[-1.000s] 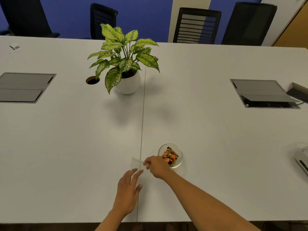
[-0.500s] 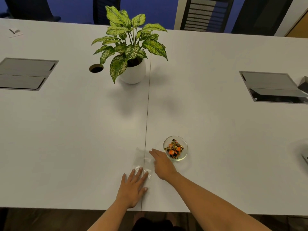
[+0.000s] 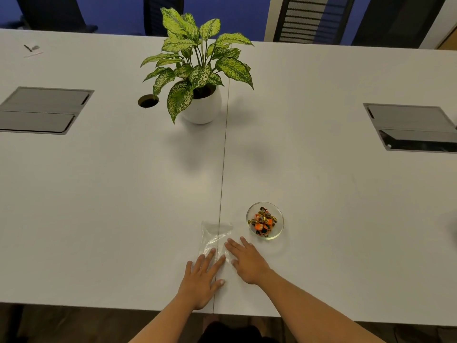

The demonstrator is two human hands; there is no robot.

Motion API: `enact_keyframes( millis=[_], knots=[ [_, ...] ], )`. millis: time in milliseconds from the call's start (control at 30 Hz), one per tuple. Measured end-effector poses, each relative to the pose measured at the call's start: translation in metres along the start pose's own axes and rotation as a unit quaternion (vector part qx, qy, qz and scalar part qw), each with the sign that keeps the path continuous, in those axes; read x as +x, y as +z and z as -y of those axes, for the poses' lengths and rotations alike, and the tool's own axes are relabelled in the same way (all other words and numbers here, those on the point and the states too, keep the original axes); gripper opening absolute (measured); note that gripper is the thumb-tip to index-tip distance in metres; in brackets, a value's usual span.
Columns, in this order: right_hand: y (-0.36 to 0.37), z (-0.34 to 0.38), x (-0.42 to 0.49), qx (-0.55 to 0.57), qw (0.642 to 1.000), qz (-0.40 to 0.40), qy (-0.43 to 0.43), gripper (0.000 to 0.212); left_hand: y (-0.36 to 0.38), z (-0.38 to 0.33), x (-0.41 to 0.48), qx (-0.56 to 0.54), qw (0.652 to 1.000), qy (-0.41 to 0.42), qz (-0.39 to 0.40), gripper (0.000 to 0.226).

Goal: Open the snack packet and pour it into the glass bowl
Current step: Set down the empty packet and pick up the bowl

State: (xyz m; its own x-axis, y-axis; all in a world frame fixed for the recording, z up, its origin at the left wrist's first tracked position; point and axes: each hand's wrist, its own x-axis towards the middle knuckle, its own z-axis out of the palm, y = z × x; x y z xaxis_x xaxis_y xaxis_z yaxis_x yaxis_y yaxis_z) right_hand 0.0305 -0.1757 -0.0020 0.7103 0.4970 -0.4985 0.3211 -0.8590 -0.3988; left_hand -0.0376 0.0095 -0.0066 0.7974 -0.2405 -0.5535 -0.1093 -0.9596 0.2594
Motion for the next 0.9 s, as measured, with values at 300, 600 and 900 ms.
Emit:
enact_keyframes(
  millis=[300,600,900],
  knots=[
    [-0.044,-0.009,-0.023,0.228,0.917,-0.327,-0.003,0.024,-0.050,-0.035,0.030,-0.131,0.961,0.054,-0.238,0.042],
    [-0.076,-0.075,-0.032,0.342,0.874,-0.316,0.137,0.051,-0.087,-0.086,0.082,-0.328,0.940,0.020,-0.096,0.081],
    [-0.057,-0.080,-0.026,0.500,0.804,-0.245,0.206,0.055,-0.081,-0.078,0.100,-0.375,0.926,0.009,-0.038,0.085]
  ],
)
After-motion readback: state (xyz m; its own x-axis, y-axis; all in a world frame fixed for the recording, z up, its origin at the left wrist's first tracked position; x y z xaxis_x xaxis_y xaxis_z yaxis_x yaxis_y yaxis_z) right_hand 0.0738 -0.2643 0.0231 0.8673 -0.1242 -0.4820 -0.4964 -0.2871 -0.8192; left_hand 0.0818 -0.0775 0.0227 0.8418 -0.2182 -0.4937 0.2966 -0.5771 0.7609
